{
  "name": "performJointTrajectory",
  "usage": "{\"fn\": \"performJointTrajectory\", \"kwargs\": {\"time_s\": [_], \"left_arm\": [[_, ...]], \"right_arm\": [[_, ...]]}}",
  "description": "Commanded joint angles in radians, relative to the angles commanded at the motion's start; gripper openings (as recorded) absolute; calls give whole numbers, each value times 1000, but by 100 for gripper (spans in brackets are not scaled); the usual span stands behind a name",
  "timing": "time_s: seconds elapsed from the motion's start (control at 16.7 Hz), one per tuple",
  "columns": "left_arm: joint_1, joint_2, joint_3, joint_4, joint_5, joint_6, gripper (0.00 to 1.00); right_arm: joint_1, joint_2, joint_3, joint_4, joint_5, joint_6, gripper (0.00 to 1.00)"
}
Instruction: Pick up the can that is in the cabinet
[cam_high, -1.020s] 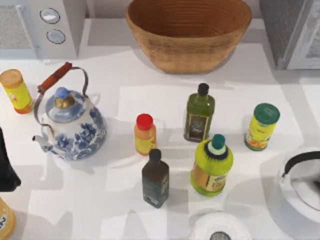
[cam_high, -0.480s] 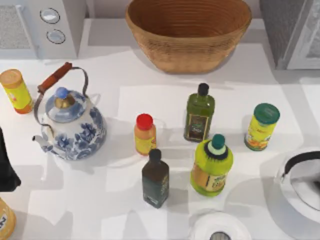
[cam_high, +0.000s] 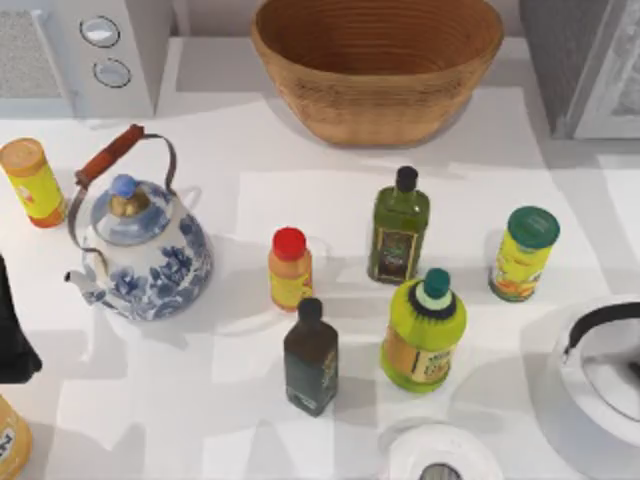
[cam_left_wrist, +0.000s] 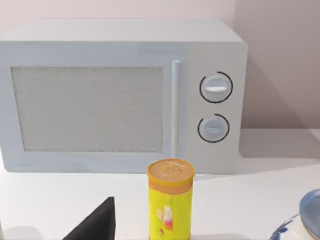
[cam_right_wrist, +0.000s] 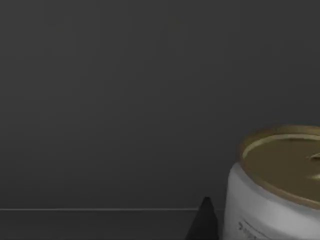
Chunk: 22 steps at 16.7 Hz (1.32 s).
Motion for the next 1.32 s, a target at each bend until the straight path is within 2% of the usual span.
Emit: {"fn": "performJointTrajectory", "kwargs": {"time_s": [0.42,0.9,1.08,1.32], "left_arm": [[0,0,0,0,0,0,100],[0,0,0,0,0,0,100],[0,0,0,0,0,0,100],[0,0,0,0,0,0,100]], "right_arm": [[70,-307,-102,-212,70,-2,0],[65,-343,-136,-210,70,-1,0],[51,-431,-262,-168,56,-1,0],[19,-623,-564,-80,21,-2,0]]}}
